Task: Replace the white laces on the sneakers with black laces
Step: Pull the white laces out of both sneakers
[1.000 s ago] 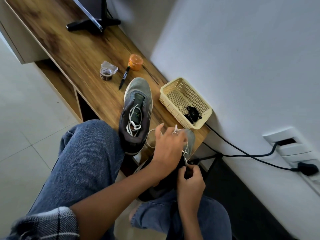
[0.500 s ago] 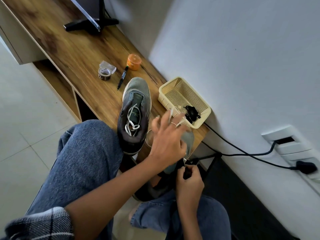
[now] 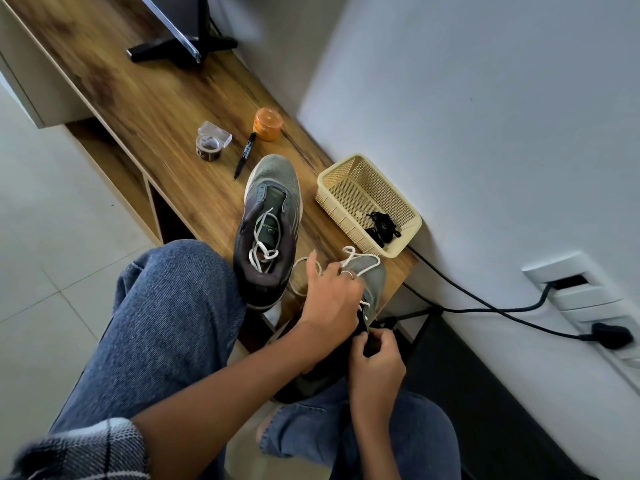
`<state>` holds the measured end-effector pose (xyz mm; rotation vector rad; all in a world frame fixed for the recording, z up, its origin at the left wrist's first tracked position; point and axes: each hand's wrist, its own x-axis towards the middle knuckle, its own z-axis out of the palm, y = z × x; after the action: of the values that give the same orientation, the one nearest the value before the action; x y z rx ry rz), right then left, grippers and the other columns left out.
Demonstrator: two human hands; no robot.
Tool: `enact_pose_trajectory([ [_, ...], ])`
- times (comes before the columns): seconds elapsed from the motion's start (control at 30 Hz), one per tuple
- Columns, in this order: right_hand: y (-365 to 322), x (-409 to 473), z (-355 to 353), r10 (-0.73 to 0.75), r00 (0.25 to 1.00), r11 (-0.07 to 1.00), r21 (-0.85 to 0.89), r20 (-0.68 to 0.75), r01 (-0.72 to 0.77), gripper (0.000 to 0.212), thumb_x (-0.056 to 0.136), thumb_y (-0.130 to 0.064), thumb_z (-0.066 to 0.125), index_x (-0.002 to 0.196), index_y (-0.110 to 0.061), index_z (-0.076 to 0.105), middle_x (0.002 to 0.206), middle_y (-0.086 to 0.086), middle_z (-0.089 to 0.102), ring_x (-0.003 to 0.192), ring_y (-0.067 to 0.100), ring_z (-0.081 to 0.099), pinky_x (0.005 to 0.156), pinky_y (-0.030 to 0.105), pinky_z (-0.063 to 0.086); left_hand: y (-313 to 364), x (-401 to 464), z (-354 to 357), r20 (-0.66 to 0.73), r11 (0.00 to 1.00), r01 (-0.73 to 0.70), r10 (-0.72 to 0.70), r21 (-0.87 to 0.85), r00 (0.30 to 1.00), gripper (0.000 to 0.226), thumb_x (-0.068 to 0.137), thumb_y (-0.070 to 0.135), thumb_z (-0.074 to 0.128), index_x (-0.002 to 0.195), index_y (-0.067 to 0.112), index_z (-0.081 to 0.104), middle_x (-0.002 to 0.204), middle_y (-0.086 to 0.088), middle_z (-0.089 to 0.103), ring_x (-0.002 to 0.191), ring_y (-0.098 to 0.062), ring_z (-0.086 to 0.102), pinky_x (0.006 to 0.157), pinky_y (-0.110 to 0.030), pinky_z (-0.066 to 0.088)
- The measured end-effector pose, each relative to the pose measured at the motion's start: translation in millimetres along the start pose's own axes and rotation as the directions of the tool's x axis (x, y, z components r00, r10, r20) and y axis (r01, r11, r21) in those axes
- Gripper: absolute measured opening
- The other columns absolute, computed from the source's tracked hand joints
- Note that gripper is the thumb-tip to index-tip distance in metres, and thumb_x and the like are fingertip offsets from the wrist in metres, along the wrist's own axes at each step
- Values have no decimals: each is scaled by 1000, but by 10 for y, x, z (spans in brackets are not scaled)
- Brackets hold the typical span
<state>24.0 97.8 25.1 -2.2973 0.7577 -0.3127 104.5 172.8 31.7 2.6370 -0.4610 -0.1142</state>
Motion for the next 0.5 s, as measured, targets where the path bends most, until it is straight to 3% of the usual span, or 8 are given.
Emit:
enact_pose_trajectory([
  [0.07,-17,17,20,-4,1000,1000,-12,-12,4,7,90,-10,57,83,-11,59,69,0,58,63,10,54,53,17,37,25,-8,11,21,998,18,-17,-57,1000,17,90,15,52,107,15,55,109,-2,61,113,-24,51,108,-47,26],
  [0.13,-22,33,39,7,1000,1000,-23,-25,-8,6,90,-10,57,85,-8,60,69,0,57,63,12,53,53,21,36,34,-9,2,38,990,24,-19,-142,999,17,91,12,51,108,10,53,112,-7,59,108,-26,53,90,-36,39],
  [0.23,-15,32,48,42,999,999,-4,-33,-42,8,90,-11,56,91,-6,62,71,-2,57,68,14,56,55,21,38,12,4,-18,70,982,6,8,-188,998,22,88,13,55,109,6,54,117,-10,54,112,-26,49,89,-36,43],
  [0.33,-19,23,60,66,998,994,87,-10,-65,21,91,-16,61,111,-13,64,83,-12,57,77,0,55,65,16,39,-23,23,-23,111,980,-4,27,-197,993,21,88,14,58,107,7,57,125,-7,48,118,-24,44,96,-38,45],
  [0.43,-12,42,91,91,994,985,139,56,-98,35,92,-19,61,125,-13,60,99,-6,58,85,1,52,76,14,37,-43,28,-21,123,976,8,19,-218,992,14,87,10,56,100,7,59,125,-5,47,118,-22,44,96,-38,45],
  [0.5,13,56,104,77,995,986,141,63,-85,36,92,-15,60,128,-10,59,101,-6,54,85,-1,50,74,6,35,-47,26,-22,127,973,13,16,-229,992,12,86,9,57,97,7,60,124,-5,48,117,-22,44,96,-39,45],
])
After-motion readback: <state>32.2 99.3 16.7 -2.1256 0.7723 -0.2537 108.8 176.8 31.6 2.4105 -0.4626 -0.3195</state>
